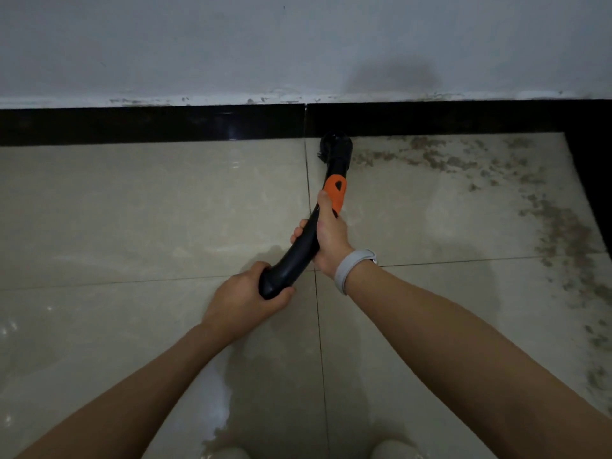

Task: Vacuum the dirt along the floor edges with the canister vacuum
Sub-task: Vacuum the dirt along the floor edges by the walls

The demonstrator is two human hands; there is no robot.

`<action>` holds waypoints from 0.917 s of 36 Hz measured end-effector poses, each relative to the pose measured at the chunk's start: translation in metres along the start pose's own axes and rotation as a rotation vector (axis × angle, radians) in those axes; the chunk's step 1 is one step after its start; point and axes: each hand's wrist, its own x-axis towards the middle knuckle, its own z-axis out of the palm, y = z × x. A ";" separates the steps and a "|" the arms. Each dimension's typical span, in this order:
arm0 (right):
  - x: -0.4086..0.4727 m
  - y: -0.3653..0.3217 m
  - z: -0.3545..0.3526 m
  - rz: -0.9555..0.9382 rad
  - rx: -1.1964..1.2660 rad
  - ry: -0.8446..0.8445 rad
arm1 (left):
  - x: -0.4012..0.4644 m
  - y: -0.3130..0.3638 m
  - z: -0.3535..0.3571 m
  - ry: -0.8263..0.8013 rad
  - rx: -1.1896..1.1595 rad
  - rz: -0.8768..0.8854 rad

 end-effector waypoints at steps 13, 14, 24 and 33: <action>0.011 -0.027 -0.036 -0.035 0.060 0.034 | 0.021 0.031 0.015 -0.056 0.022 0.090; 0.012 -0.030 -0.039 -0.036 0.068 0.037 | 0.022 0.034 0.016 -0.064 0.022 0.097; 0.021 -0.063 -0.074 -0.057 0.135 0.078 | 0.043 0.074 0.029 -0.135 0.062 0.151; 0.028 -0.093 -0.105 -0.082 0.178 0.120 | 0.065 0.111 0.043 -0.190 0.082 0.209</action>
